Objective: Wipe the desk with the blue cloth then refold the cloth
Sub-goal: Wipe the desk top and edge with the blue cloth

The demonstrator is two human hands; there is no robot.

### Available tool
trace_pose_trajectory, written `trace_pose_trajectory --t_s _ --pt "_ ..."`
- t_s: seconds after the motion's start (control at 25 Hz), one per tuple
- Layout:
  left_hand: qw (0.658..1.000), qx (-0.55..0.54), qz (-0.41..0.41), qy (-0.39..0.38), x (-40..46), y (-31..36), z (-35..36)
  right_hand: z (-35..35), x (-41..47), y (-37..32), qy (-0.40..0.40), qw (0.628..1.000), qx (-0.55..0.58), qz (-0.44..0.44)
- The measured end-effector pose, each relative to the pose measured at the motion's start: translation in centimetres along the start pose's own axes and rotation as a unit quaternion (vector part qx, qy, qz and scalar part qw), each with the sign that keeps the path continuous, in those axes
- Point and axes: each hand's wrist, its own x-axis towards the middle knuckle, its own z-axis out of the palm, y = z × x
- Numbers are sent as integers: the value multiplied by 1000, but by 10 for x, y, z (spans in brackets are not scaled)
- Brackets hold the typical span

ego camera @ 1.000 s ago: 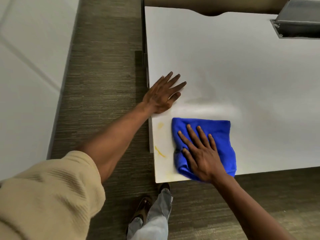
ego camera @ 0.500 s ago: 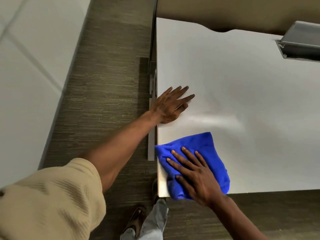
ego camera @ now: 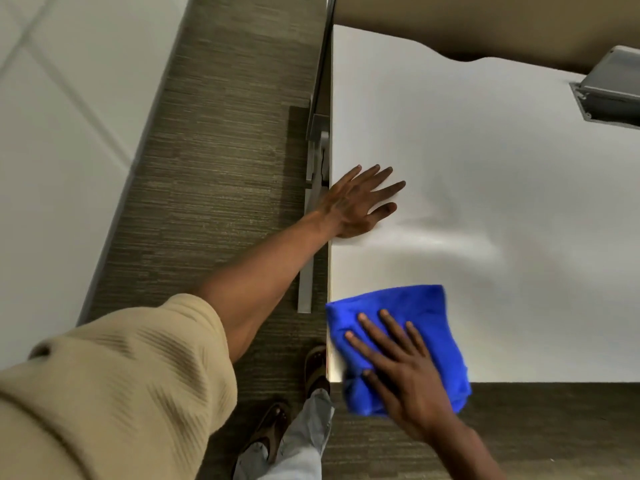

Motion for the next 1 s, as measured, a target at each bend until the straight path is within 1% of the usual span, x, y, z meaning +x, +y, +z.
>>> trace_pose_trajectory --t_s 0.04,0.12,0.2,0.24,0.28,0.36,0.44,0.52,0.56,0.6,0.68,0.72,0.8,0.84,0.88,0.92,1.0 --pt "1000 -3 -2 -3 0 1 -1 -8 -1 16 -2 999 12 34" --pt "1000 4 -13 -3 -2 2 -2 -21 15 34 10 990 24 139" --pt "1000 5 -17 -9 -3 5 -3 -21 43 23 24 973 2 228" --pt "1000 7 -19 -11 -3 6 -3 -17 55 8 22 967 -8 252" --pt "1000 13 -21 -12 -2 7 -3 -11 62 -9 22 966 -18 257" --pt "1000 13 -21 -16 -1 5 -5 2 57 -38 27 976 -28 212" --pt "1000 6 -17 -19 -2 3 -5 12 28 -45 9 992 -41 122" --pt "1000 17 -12 -18 -3 2 -3 10 2 -22 -8 997 -56 61" --pt "1000 12 -12 -18 -3 1 -3 5 -4 -1 -6 996 -59 61" --pt "1000 5 -14 -17 -3 0 -2 -1 -6 18 -6 994 -59 87" --pt "1000 8 -26 -9 -2 2 -1 -17 7 44 5 981 -34 191" --pt "1000 7 -28 -2 -2 2 -1 -21 22 45 21 969 -19 247" --pt "1000 -17 -20 11 1 3 1 -19 56 25 71 926 9 371" --pt "999 -23 -19 17 1 2 1 -14 69 8 90 904 24 417" --pt "999 -23 -18 22 2 2 2 -9 79 -12 103 899 31 425" --pt "999 -28 -20 28 2 1 2 -3 83 -30 105 914 28 391" --pt "998 -43 -22 37 3 -2 4 10 67 -47 69 968 16 239"
